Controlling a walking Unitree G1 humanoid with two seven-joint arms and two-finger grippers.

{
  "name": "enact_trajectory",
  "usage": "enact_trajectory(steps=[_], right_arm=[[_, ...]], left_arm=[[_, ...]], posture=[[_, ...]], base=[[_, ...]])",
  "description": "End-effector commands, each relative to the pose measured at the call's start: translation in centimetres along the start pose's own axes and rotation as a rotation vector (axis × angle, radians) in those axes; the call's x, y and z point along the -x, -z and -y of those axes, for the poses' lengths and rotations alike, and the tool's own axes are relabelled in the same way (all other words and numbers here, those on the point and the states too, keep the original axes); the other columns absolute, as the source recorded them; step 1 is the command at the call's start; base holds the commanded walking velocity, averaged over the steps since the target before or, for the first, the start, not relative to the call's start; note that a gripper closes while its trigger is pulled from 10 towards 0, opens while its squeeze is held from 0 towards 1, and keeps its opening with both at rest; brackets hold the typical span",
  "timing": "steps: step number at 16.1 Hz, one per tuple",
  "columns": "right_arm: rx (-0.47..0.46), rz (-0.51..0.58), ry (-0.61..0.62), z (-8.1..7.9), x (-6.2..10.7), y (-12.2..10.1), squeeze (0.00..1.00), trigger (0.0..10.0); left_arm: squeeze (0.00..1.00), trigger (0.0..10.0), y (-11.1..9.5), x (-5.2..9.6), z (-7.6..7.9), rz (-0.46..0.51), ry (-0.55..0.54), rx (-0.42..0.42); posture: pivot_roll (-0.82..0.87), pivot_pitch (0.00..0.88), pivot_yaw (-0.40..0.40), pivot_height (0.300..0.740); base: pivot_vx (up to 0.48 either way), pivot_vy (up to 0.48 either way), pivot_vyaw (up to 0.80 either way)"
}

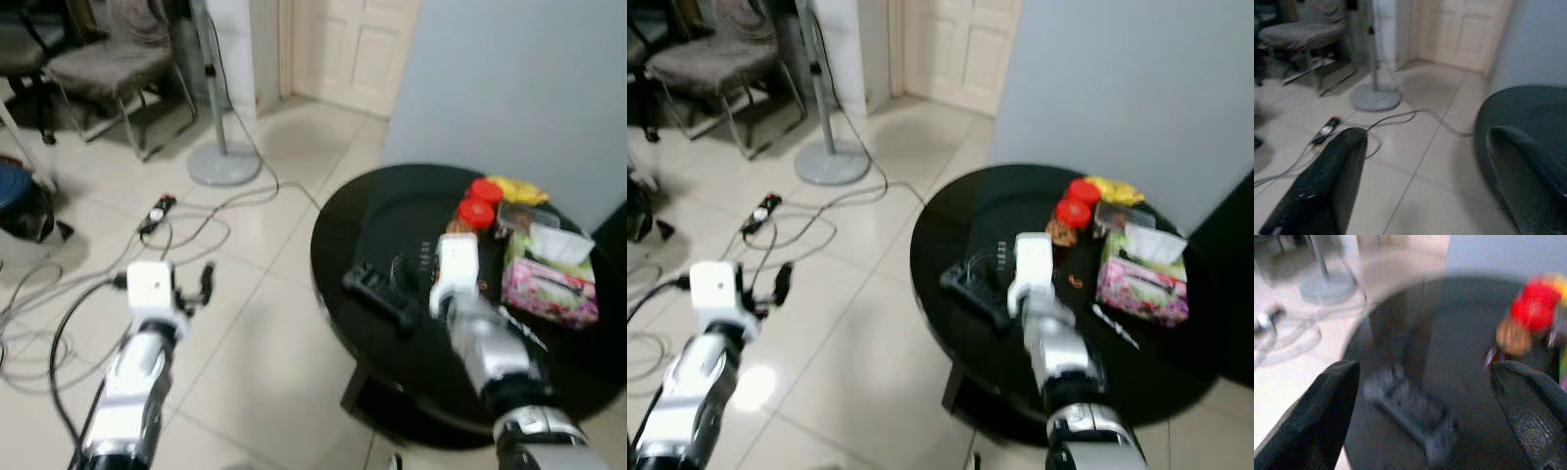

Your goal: Move the pillow to the sofa from floor

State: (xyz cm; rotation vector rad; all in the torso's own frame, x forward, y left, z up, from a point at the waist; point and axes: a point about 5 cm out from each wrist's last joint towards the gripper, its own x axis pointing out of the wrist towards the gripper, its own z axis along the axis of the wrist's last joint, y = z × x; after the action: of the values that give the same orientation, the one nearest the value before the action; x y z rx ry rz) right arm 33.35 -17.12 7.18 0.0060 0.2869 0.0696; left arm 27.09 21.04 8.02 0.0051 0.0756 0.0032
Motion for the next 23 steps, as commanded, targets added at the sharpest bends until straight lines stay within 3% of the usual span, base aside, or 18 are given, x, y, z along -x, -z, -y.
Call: enact_trajectory(steps=[1, 3, 6, 8, 9, 10, 12, 13, 16, 19, 23], right_arm=[[-0.02, 0.027, -0.013, 0.1, 0.3, -0.8, 1.0, 10.0], [0.001, 0.079, -0.061, -0.5, 0.8, -2.2, 1.0, 10.0], [0.007, 0.071, -0.111, -1.8, 1.8, -2.2, 1.0, 10.0], [0.157, 0.046, -0.065, -2.2, 1.9, -2.2, 1.0, 10.0], [0.221, 0.092, -0.05, -2.4, 1.9, -2.3, 0.33, 10.0], [0.346, 0.099, -0.005, -2.5, 1.9, -2.0, 0.0, 10.0], [0.12, 0.048, -0.118, -2.9, 1.9, -1.7, 0.0, 10.0], [0.102, 0.029, -0.112, -3.1, 1.9, -1.4, 0.0, 10.0], [0.16, 0.036, -0.205, -5.0, 2.5, -0.9, 0.0, 10.0], [0.142, 0.028, -0.247, -5.2, 2.6, -0.5, 0.0, 10.0], [0.145, 0.038, -0.269, -5.1, 2.9, -0.7, 0.0, 10.0]], left_arm=[[1.0, 10.0, -1.3, 0.0, 0.8, 0.027, 0.038, 0.004], [1.0, 10.0, -4.5, 0.1, 1.6, 0.098, 0.061, 0.022], [1.0, 10.0, -6.3, 0.3, 2.3, 0.13, 0.075, -0.011], [1.0, 10.0, -6.2, -0.2, 2.1, 0.11, 0.008, -0.024], [0.09, 10.0, -6.6, -0.5, 1.7, 0.142, -0.057, -0.115], [0.0, 10.0, -7.0, -0.7, 1.9, 0.137, -0.029, -0.155], [0.0, 10.0, -7.1, -0.5, 2.0, 0.122, 0.053, -0.167], [0.0, 10.0, -6.6, -0.4, 1.7, 0.09, 0.028, -0.157], [0.0, 10.0, -5.9, 0.1, 1.5, 0.059, -0.013, -0.145], [0.0, 10.0, -5.6, 0.5, 1.6, 0.048, -0.012, -0.199], [0.0, 10.0, -5.5, 0.7, 1.9, 0.033, 0.004, -0.191]], posture=[[0.14, 0.0, -0.054, 0.74], [0.12, 0.0, -0.053, 0.74], [0.12, 0.0, -0.056, 0.74], [0.11, 0.0, -0.055, 0.74], [0.11, 0.0, -0.055, 0.74], [0.11, 0.0, -0.055, 0.74], [0.13, 0.0, -0.049, 0.74], [0.13, 0.0, -0.049, 0.74], [0.17, 0.0, -0.046, 0.74], [0.19, 0.0, -0.055, 0.74], [0.18, 0.0, -0.051, 0.74]], base=[[0.0, 0.0, 0.0], [0.0, 0.0, 0.0], [0.0, 0.0, 0.0], [0.0, 0.0, 0.0], [0.0, 0.0, 0.0], [0.0, 0.0, 0.0], [0.0, 0.0, 0.0], [0.0, 0.0, 0.0], [0.0, 0.0, 0.53], [0.0, 0.0, 0.8], [0.0, 0.0, 0.8]])
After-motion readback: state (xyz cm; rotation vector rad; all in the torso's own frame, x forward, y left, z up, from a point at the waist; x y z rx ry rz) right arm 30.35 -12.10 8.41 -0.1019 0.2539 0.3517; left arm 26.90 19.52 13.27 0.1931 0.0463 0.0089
